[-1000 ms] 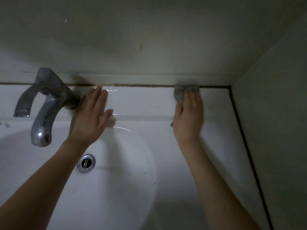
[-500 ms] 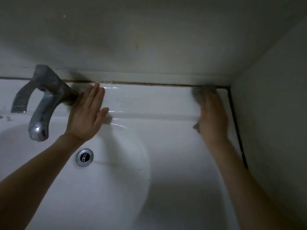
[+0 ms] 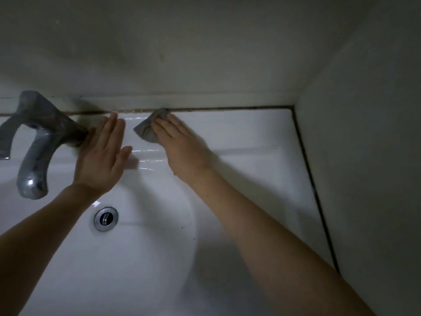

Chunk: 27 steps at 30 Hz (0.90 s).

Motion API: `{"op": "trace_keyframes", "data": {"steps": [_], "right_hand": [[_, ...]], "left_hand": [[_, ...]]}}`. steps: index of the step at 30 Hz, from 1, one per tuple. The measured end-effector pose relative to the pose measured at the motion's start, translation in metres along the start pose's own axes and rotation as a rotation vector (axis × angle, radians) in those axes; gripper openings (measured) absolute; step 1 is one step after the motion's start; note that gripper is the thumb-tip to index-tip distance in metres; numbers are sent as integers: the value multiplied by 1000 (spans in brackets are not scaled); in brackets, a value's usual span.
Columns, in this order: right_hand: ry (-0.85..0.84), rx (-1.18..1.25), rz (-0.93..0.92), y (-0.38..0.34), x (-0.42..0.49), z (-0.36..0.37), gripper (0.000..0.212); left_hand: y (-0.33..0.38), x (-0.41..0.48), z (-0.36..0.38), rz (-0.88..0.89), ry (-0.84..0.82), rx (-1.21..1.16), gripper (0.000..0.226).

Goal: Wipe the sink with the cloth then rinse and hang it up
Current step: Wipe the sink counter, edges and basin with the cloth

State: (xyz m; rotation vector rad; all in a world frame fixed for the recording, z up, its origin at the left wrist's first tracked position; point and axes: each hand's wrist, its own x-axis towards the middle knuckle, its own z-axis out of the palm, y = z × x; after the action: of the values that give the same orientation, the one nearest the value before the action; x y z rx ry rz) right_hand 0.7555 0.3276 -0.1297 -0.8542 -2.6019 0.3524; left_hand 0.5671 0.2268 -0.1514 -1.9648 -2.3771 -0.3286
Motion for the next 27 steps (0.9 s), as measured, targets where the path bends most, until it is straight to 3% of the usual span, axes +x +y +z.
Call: {"op": "trace_keyframes", "data": {"steps": [2, 6, 8, 10, 15, 21, 27], "right_hand": [[20, 36, 72, 25, -12, -22, 60], [75, -46, 481, 116, -77, -70, 83], [62, -40, 620, 139, -97, -89, 63], [86, -52, 636, 135, -104, -93, 46], [87, -61, 689, 80, -172, -98, 59], [159, -163, 757, 14, -278, -106, 43], [12, -348, 608, 76, -185, -95, 59]], "left_hand": [[-1, -1, 0, 33, 20, -8, 62], [-5, 1, 0, 69, 8, 28, 62], [-5, 3, 0, 33, -34, 33, 64], [-4, 4, -1, 26, -23, 24, 64], [-8, 0, 0, 45, -70, -9, 65], [-3, -2, -6, 29, -20, -1, 65], [-8, 1, 5, 73, 31, -44, 65]]}}
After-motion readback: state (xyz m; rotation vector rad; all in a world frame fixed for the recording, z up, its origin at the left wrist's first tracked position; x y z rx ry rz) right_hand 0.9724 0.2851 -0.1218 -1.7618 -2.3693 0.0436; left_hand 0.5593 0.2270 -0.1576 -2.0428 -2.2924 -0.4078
